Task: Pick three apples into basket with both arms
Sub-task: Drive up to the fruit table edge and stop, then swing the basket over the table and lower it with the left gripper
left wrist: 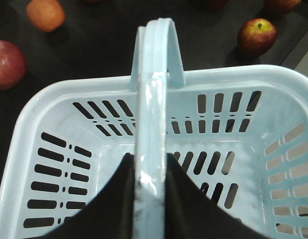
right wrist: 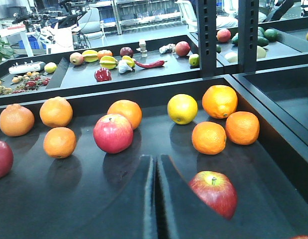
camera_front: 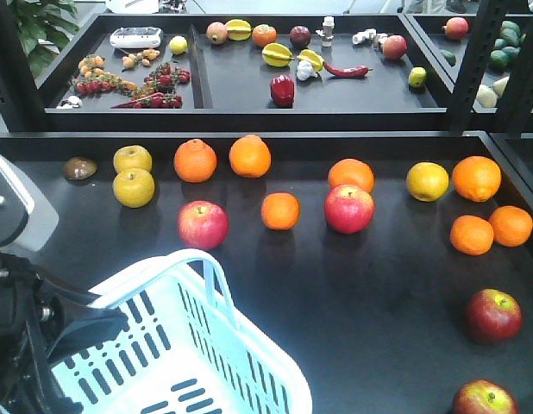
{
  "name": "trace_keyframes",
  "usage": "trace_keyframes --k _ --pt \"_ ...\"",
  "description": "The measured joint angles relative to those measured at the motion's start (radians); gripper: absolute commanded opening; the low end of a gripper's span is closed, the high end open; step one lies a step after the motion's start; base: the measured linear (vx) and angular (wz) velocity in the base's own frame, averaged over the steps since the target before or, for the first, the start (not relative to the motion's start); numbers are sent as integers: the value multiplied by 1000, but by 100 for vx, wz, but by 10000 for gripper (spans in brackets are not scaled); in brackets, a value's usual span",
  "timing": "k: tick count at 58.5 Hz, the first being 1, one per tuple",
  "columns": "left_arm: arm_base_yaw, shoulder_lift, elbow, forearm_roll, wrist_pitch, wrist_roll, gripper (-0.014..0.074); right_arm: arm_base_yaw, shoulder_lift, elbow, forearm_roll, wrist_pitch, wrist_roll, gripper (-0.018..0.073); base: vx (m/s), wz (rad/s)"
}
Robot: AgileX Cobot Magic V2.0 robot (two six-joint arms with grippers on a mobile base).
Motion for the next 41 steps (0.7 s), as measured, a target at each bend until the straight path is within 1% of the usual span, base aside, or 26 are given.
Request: trace_keyframes --k 41 --pt "0 0 0 0 0 0 -6 0 0 0 0 1 0 -8 0 0"
